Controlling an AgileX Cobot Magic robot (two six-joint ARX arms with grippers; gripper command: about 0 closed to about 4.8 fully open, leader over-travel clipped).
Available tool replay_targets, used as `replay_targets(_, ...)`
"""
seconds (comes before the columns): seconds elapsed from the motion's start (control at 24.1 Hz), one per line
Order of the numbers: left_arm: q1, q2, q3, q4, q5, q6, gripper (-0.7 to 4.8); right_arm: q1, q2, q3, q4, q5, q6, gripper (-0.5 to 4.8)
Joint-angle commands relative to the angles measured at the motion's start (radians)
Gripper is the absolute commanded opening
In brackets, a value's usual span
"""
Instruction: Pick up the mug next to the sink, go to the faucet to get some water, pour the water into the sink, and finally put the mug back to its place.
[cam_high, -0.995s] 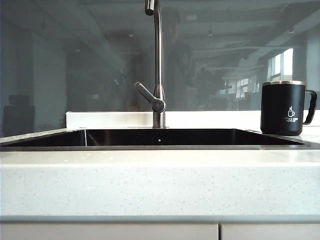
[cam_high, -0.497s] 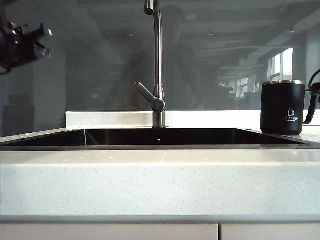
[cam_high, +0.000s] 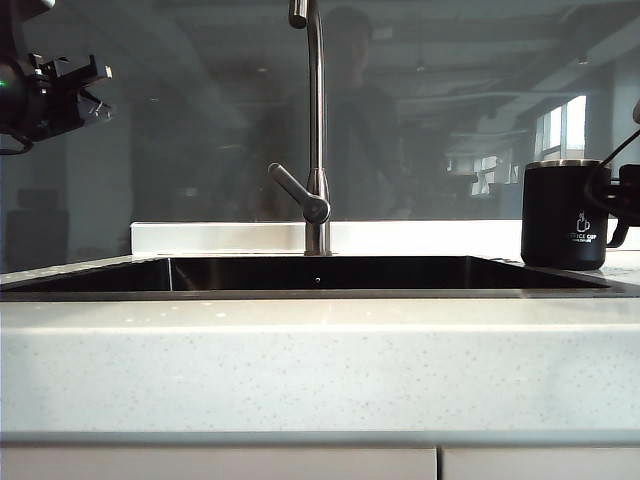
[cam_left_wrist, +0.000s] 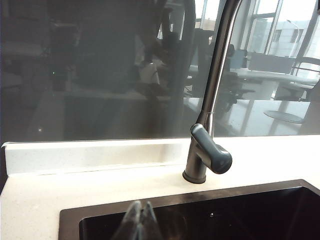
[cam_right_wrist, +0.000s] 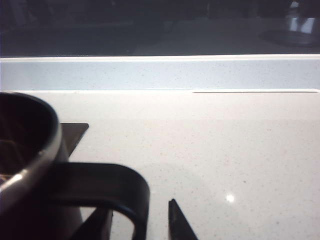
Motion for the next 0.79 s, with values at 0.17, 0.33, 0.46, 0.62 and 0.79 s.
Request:
replay_targets(0.17, 0.002, -0.001, 0.005, 0.005, 0.004, -0.003, -0.02, -0.009, 0.002, 0.010, 0.018, 0.003, -0.004, 1.57)
replay_targets(0.33, 0.002, -0.001, 0.005, -0.008, 0.004, -0.003, -0.02, -0.010, 0.002, 0.010, 0.019, 0.002, -0.003, 0.95)
replay_targets(0.46, 0.002, -0.001, 0.005, -0.009, 0.004, -0.003, -0.02, -0.010, 0.002, 0.010, 0.019, 0.002, -0.003, 0.73)
replay_targets(0.62, 0.002, -0.001, 0.005, -0.010, 0.004, -0.003, -0.02, -0.010, 0.002, 0.010, 0.026, 0.002, -0.003, 0.14)
replay_targets(0.79, 0.002, -0.001, 0.005, -0.010, 0.003, -0.002, -0.02, -0.010, 0.002, 0.010, 0.050, 0.002, -0.003, -0.03)
